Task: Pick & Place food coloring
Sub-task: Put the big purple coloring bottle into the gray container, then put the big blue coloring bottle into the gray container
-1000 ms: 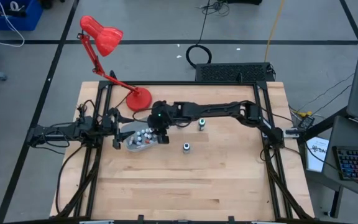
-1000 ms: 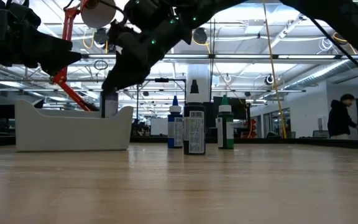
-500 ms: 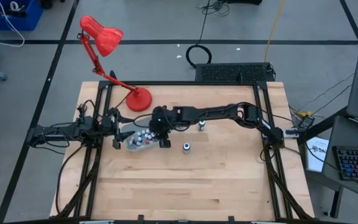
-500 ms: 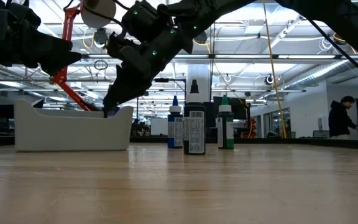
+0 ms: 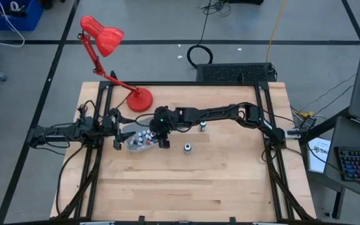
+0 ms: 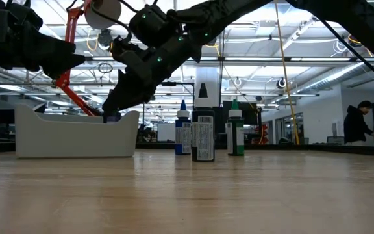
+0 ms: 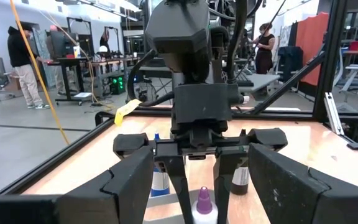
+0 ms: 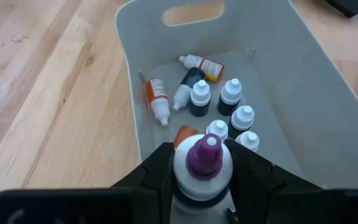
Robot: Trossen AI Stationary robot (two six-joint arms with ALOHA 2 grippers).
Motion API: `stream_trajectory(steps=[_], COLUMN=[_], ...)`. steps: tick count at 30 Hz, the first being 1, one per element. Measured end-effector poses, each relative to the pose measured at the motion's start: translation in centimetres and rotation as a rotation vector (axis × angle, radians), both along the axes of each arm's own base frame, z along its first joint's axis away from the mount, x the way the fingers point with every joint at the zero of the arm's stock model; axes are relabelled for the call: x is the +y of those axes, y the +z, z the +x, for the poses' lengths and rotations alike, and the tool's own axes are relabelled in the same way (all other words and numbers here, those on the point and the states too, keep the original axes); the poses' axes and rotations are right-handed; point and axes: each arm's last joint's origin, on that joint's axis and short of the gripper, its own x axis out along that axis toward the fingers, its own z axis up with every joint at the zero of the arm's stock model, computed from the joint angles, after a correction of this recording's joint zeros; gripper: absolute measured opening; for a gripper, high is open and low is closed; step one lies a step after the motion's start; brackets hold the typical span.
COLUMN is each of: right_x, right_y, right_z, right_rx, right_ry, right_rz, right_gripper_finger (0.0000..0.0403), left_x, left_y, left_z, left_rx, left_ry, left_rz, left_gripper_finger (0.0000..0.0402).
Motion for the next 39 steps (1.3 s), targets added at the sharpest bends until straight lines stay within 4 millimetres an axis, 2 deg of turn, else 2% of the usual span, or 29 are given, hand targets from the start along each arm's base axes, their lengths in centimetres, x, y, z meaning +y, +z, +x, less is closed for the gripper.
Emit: stream_trajectory(steps=[4, 12, 17, 26, 31, 39], right_x=[0.0, 0.6, 1.4, 1.4, 1.4, 1.3], right_y=[0.0, -0.3, -0.6, -0.6, 0.1, 3.7], right_z=[0.0, 0.0, 0.0, 0.0, 0.0, -1.0], right_rx=[0.004, 0.019, 0.037, 0.030, 0.004, -0.031], right_ry=[-0.013, -0.023, -0.010, -0.009, -0.023, -0.046], right_rz=[0.015, 0.041, 0.034, 0.035, 0.017, -0.041], right_gripper_finger=[0.0109, 0.0180, 0.0184, 0.0187, 0.0189, 0.0192], left_x=[0.0, 0.0, 0.0, 0.0, 0.0, 0.0], left_y=[0.0, 0.0, 0.0, 0.0, 0.0, 0.0], left_z=[0.0, 0.0, 0.0, 0.0, 0.0, 0.0], left_rx=[0.000, 0.000, 0.000, 0.000, 0.000, 0.000], left_ry=[0.000, 0.000, 0.000, 0.000, 0.000, 0.000], left_rz=[0.000, 0.000, 0.000, 0.000, 0.000, 0.000], left_gripper_finger=[0.0257, 0.0257, 0.0257, 0.0257, 0.0257, 0.0257])
